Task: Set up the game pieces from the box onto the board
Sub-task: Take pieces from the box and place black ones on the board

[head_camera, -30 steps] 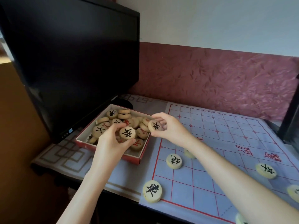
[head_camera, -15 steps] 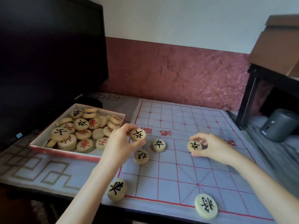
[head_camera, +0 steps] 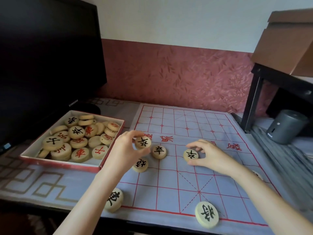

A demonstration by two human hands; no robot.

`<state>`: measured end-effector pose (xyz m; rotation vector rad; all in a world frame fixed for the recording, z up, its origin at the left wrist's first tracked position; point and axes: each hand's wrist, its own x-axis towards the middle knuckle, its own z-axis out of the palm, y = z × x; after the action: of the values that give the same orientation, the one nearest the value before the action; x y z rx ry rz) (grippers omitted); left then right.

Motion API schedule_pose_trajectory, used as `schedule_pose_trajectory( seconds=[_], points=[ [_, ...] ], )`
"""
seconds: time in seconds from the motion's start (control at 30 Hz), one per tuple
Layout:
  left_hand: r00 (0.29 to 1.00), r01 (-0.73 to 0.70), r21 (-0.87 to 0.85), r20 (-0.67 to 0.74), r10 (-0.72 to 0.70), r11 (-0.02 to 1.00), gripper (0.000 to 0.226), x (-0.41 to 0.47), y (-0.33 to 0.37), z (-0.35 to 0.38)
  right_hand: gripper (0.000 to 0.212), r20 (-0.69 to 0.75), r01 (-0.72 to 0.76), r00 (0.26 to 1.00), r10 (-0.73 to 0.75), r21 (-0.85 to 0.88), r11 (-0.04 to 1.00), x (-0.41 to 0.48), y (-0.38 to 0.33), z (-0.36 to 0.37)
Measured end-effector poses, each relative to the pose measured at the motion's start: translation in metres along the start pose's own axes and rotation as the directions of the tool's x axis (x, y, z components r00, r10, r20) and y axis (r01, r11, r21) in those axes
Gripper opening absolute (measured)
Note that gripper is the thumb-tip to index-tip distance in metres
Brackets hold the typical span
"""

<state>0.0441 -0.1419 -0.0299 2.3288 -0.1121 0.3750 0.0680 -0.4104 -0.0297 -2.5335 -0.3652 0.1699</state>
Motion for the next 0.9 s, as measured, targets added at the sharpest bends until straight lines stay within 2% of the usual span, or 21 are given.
schedule_pose_trajectory(
  seconds=[0.17,0.33,0.53,0.67,0.8,0.9],
  points=[
    [0.999,-0.007,0.149,-0.052,0.015,0.989,0.050,0.011,-0.012,-0.004,0.042,-0.079,0.015,0.997,-0.012,0.042,0.999,-0.006,-0.001,-0.003],
    [0.997,0.008,0.273,0.068,-0.027,0.962,0.068,0.012,-0.019,-0.006,0.034,-0.111,0.048,0.993,-0.040,0.075,0.996,-0.009,-0.008,-0.005],
    [0.994,0.063,0.438,0.053,-0.095,0.897,0.047,0.009,-0.022,-0.007,0.030,-0.090,0.052,0.995,-0.038,0.156,0.986,-0.008,-0.017,-0.005],
    [0.993,0.063,0.421,0.068,-0.100,0.905,0.043,0.009,-0.025,-0.006,0.029,-0.082,0.050,0.996,-0.034,0.196,0.979,-0.005,-0.020,-0.002],
    [0.991,0.074,0.500,0.063,-0.121,0.863,0.042,0.006,-0.024,-0.004,0.029,-0.059,0.039,0.998,-0.028,0.196,0.980,-0.004,-0.020,0.000],
    [0.991,0.041,0.490,0.091,-0.098,0.871,0.044,0.005,-0.026,-0.003,0.028,-0.050,0.043,0.998,-0.033,0.215,0.976,-0.003,-0.020,0.005]
  ],
)
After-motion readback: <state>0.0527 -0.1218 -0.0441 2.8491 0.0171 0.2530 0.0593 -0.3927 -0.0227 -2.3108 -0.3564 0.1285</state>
